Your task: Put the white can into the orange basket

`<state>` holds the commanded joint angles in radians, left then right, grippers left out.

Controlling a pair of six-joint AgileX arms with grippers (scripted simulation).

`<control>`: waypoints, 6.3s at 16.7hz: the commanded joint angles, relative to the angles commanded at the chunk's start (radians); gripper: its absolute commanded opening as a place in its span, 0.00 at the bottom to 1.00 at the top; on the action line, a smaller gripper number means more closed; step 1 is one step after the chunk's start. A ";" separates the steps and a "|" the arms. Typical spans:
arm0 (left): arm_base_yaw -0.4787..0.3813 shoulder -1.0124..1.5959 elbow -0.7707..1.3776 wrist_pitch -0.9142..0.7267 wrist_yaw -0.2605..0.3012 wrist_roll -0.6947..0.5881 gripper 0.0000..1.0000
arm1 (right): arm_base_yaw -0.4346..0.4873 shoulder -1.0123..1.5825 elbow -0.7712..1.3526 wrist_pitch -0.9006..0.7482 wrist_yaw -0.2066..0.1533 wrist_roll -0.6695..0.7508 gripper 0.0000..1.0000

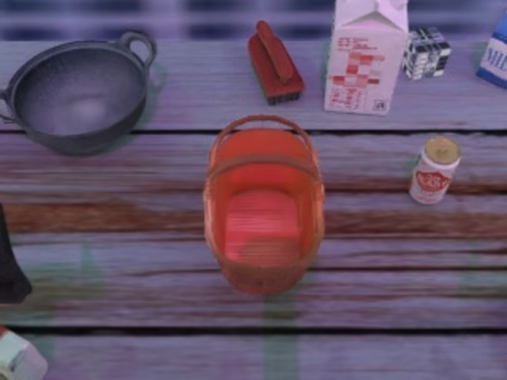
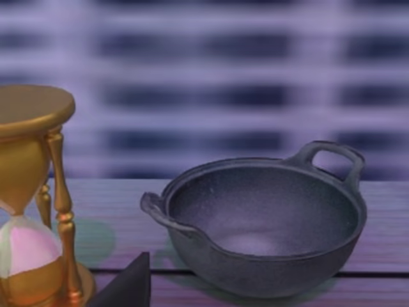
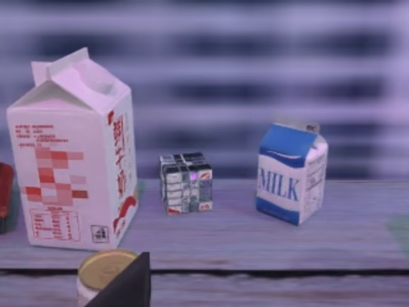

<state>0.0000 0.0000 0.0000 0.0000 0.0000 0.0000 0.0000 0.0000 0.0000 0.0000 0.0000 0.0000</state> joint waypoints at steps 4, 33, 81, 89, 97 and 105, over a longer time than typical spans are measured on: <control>0.000 0.000 0.000 0.000 0.000 0.000 1.00 | 0.006 0.030 0.030 -0.022 -0.002 -0.010 1.00; 0.000 0.000 0.000 0.000 0.000 0.000 1.00 | 0.214 2.283 1.933 -1.220 0.004 -0.533 1.00; 0.000 0.000 0.000 0.000 0.000 0.000 1.00 | 0.251 2.298 1.691 -0.578 -0.285 -0.398 0.00; 0.000 0.000 0.000 0.000 0.000 0.000 1.00 | 0.297 2.212 1.466 0.263 -0.755 -0.149 0.00; 0.000 0.000 0.000 0.000 0.000 0.000 1.00 | 0.328 2.099 1.292 0.803 -1.090 0.021 0.00; 0.000 0.000 0.000 0.000 0.000 0.000 1.00 | 0.325 2.095 1.283 0.839 -1.116 0.033 0.00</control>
<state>0.0000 0.0000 0.0000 0.0000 0.0000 0.0000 0.3254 2.0954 1.2829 0.8391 -1.1158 0.0332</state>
